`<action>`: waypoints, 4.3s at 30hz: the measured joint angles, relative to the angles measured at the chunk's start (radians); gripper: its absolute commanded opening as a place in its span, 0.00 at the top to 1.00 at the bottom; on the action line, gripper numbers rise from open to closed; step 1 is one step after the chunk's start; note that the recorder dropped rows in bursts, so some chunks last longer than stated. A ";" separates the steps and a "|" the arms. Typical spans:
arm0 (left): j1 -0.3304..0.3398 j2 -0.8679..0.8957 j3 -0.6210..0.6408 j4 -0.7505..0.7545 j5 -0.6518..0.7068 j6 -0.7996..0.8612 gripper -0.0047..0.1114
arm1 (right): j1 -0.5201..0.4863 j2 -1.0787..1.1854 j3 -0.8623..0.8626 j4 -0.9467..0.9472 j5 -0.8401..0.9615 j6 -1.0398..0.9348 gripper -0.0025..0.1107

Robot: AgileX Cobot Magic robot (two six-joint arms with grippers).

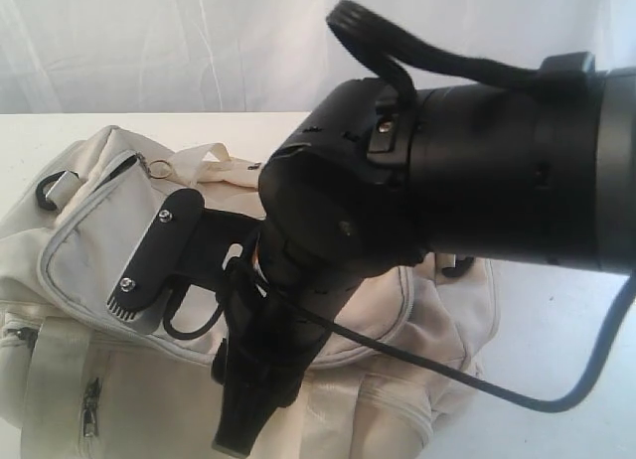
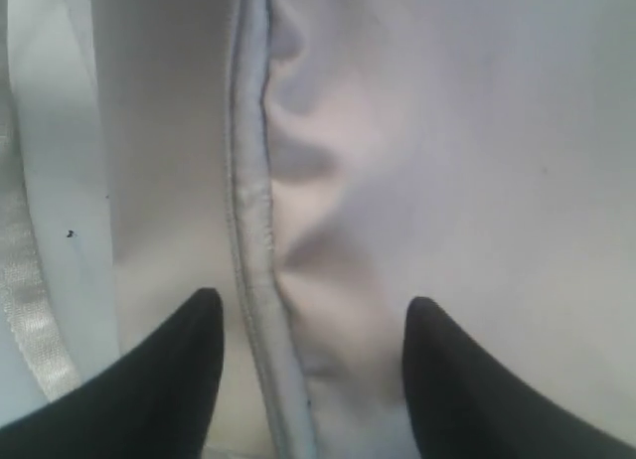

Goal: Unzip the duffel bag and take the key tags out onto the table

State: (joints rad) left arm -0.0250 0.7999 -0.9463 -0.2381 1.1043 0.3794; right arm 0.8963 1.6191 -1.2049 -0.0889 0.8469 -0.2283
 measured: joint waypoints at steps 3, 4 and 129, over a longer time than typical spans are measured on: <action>0.000 -0.021 0.060 -0.029 -0.034 0.026 0.96 | 0.000 0.002 -0.006 -0.007 0.002 0.002 0.77; 0.000 -0.023 0.073 -0.039 -0.047 0.031 0.96 | 0.000 0.002 -0.009 -0.007 0.004 0.002 0.81; 0.000 0.296 0.124 -0.500 -0.287 0.434 0.96 | -0.465 0.474 -0.710 0.518 0.343 -0.354 0.98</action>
State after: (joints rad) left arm -0.0250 1.0957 -0.8226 -0.7383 0.8177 0.8134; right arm 0.4314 2.0927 -1.9144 0.4292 1.1900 -0.5819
